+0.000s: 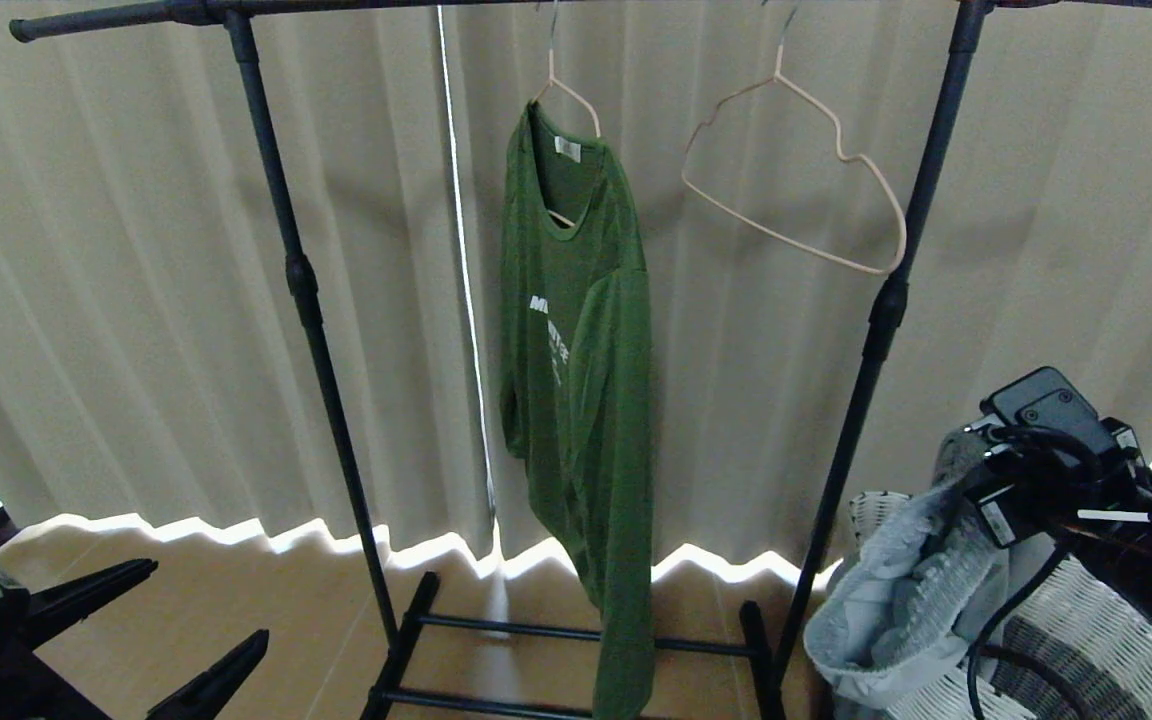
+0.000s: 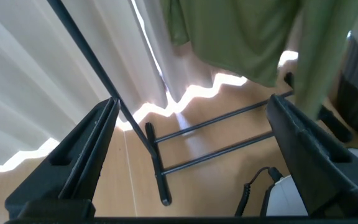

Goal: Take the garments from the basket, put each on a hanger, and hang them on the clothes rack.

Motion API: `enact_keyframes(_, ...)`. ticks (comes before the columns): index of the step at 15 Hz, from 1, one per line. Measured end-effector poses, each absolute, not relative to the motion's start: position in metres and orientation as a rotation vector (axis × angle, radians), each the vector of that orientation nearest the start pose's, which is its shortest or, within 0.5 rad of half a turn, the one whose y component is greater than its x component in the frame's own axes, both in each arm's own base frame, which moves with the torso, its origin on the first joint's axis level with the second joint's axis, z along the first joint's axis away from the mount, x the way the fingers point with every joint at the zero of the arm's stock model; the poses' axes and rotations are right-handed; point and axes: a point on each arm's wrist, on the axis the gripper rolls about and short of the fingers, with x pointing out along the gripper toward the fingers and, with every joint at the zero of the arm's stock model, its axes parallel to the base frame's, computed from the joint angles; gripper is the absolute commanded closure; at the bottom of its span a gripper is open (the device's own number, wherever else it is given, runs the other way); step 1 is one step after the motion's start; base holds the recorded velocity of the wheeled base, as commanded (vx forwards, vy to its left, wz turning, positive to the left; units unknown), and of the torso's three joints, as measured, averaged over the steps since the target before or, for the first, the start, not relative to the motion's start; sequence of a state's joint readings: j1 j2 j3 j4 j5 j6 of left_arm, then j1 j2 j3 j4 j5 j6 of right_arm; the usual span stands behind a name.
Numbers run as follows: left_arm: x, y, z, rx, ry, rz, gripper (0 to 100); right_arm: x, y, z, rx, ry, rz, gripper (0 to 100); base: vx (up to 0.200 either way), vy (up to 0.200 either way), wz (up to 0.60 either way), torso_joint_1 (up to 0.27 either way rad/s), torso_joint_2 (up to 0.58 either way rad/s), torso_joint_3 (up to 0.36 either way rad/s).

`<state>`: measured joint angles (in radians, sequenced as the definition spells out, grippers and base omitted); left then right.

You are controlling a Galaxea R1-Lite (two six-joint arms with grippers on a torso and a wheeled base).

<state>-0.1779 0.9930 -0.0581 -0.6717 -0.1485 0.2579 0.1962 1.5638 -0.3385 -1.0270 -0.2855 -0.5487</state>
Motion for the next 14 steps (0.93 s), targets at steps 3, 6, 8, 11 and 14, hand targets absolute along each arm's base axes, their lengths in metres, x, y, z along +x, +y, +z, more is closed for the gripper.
enact_keyframes(3, 0.097, -0.021, 0.128, 0.26, 0.223, -0.357, 0, 0.227, 0.04, 0.144, -0.594, 0.204, -0.031, 100, -0.133, 0.0, 0.0, 0.003, 0.0, 0.003)
enact_keyframes(6, 0.095, -0.021, 0.125, 0.261, 0.235, -0.36, 0, 0.229, 0.043, 0.145, -0.594, 0.193, -0.021, 100, 0.0, 0.0, 0.0, 0.0, 0.0, 0.0)
enact_keyframes(8, 0.095, -0.021, 0.124, 0.261, 0.237, -0.366, 0, 0.232, 0.046, 0.148, -0.594, 0.182, -0.014, 100, 0.0, 0.0, 0.0, 0.0, 0.0, 0.0)
enact_keyframes(11, 0.101, -0.024, 0.128, 0.268, 0.238, -0.383, 0, 0.238, 0.06, 0.153, -0.589, 0.144, 0.027, 100, 0.0, 0.0, 0.0, 0.0, 0.0, 0.0)
enact_keyframes(14, 0.11, -0.028, 0.135, 0.268, 0.227, -0.409, 0, 0.245, 0.073, 0.16, -0.581, 0.111, 0.061, 100, 0.0, 0.0, 0.0, 0.0, 0.0, 0.0)
